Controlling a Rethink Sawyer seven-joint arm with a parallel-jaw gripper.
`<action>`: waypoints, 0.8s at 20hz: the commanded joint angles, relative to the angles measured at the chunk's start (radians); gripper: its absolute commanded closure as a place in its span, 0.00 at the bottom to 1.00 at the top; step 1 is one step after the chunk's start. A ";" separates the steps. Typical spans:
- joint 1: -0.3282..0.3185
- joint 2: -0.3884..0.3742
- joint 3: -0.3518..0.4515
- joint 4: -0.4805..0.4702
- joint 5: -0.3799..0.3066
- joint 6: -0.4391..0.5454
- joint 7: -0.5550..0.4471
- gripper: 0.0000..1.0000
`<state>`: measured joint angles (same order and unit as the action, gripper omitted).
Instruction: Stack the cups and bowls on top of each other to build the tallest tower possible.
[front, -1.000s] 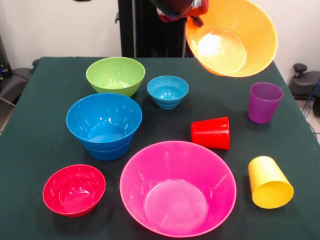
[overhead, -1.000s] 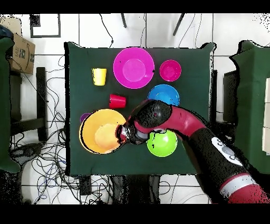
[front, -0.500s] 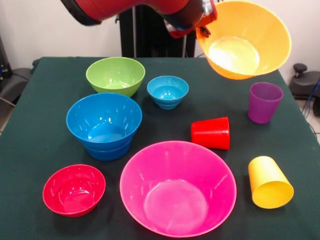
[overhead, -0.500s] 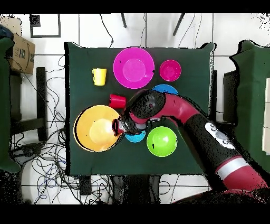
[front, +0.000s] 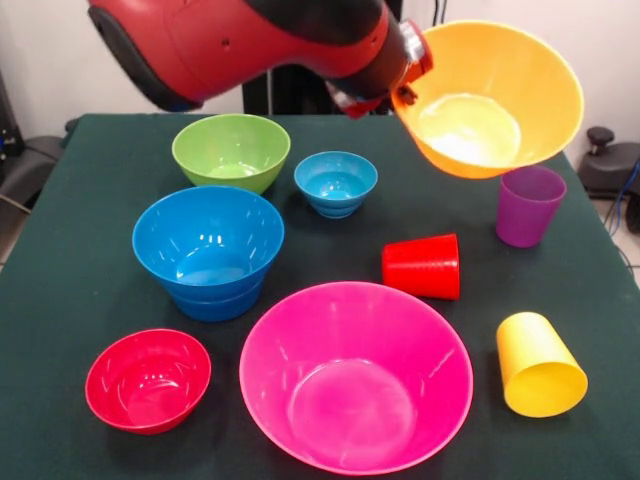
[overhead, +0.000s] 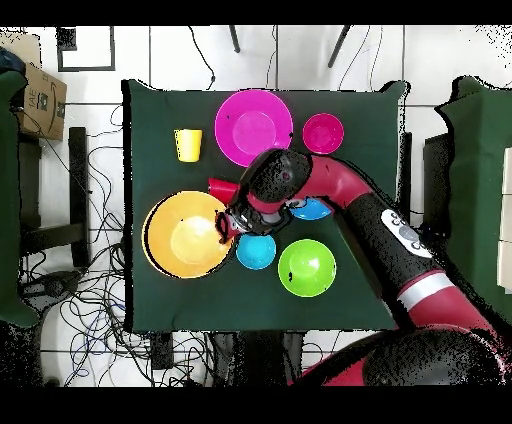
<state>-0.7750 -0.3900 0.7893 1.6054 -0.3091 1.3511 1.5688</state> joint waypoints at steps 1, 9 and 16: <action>-0.010 0.112 0.043 -0.215 -0.118 0.147 -0.466 1.00; -0.024 0.163 0.063 -0.304 -0.130 0.246 -0.522 1.00; -0.009 0.189 0.068 -0.401 -0.129 0.353 -0.557 1.00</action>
<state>-0.8056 -0.2370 0.8297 1.3632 -0.3840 1.5584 1.3766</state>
